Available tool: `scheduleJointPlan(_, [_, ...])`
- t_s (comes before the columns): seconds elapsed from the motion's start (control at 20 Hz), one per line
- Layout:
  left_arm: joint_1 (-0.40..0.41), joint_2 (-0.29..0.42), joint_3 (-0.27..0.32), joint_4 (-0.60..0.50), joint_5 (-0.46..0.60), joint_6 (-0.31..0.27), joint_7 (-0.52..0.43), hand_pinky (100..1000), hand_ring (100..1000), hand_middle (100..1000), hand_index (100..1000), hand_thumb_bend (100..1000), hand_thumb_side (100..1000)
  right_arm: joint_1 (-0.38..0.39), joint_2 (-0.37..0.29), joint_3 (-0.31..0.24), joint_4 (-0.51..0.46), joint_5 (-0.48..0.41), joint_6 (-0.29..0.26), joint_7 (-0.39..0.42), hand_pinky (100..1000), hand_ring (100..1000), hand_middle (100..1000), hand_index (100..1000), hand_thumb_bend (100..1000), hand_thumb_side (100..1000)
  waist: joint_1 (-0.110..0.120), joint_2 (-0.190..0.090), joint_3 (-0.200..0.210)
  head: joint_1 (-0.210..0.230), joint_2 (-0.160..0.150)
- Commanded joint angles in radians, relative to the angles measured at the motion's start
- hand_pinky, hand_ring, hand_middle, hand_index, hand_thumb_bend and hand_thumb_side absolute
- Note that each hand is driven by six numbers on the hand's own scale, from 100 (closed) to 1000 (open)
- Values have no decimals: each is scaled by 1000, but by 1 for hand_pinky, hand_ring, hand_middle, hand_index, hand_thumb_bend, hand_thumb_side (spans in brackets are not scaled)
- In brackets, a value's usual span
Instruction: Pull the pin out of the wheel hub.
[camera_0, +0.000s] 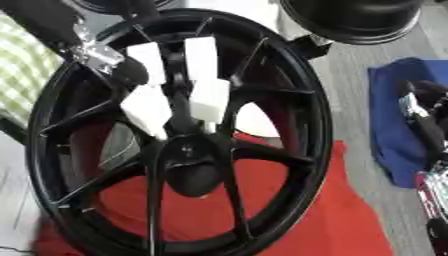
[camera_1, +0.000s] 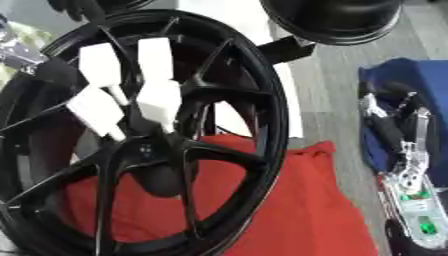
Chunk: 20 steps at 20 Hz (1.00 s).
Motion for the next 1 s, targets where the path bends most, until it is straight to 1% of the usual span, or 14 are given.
scheduleJointPlan(0.05, [-10,32,14,-17,-26,21,-1,844,820,801,888,671,693,-7,-26,-8,-22,9,0,-2,601,735,583,687,469,361,-1,-17,-1,2,-2])
scheduleJointPlan(0.1, [-9,33,15,-18,-30,23,-1,842,820,806,882,643,642,-6,-25,-8,-22,8,0,-2,601,735,584,687,470,361,-2,-16,-1,1,-2])
scheduleJointPlan(0.15, [-6,38,22,-10,-38,31,-1,842,820,806,882,643,642,-7,-25,-8,-22,8,0,-2,601,735,584,687,470,361,-3,-15,-1,1,-1])
scheduleJointPlan(0.2, [-4,40,29,-4,-50,43,-1,834,815,803,877,586,632,-7,-24,-8,-22,8,1,-2,601,735,584,687,470,362,-4,-14,-3,2,-1])
scheduleJointPlan(0.25, [-2,39,38,-1,-63,56,-1,834,815,803,877,586,632,-7,-23,-7,-22,8,1,-2,601,735,584,687,470,362,-5,-13,-4,4,-2])
scheduleJointPlan(0.3, [-1,35,44,0,-78,71,-1,827,811,800,874,538,635,-7,-22,-7,-23,8,1,-2,601,735,584,687,470,362,-5,-12,-4,5,-3])
scheduleJointPlan(0.35, [1,31,46,-3,-93,85,-1,827,811,800,874,538,635,-7,-21,-7,-23,8,1,-2,601,735,584,687,470,362,-6,-12,-5,6,-3])
scheduleJointPlan(0.4, [2,28,47,-8,-104,98,-1,816,804,793,869,474,631,-8,-21,-7,-23,8,2,-2,601,735,584,687,470,362,-6,-11,-5,6,-3])
scheduleJointPlan(0.5, [5,23,48,-11,-110,124,-1,812,801,790,865,450,619,-8,-20,-8,-23,8,2,-3,601,735,584,687,470,362,-7,-10,-7,10,-5])
scheduleJointPlan(0.6, [5,19,48,-13,-113,145,-1,807,797,783,858,439,607,-9,-20,-8,-24,7,2,-3,601,735,584,687,472,361,-7,-9,-8,11,-6])
scheduleJointPlan(0.75, [6,13,43,-9,-115,162,-1,790,782,766,843,428,597,-10,-18,-8,-24,7,3,-4,601,735,584,687,471,359,-8,-7,-11,13,-6])
scheduleJointPlan(1.0, [7,-1,29,16,-121,164,-1,775,756,737,821,446,603,-14,-15,-8,-25,6,4,-4,601,735,584,687,478,359,-11,-3,-16,16,-4])
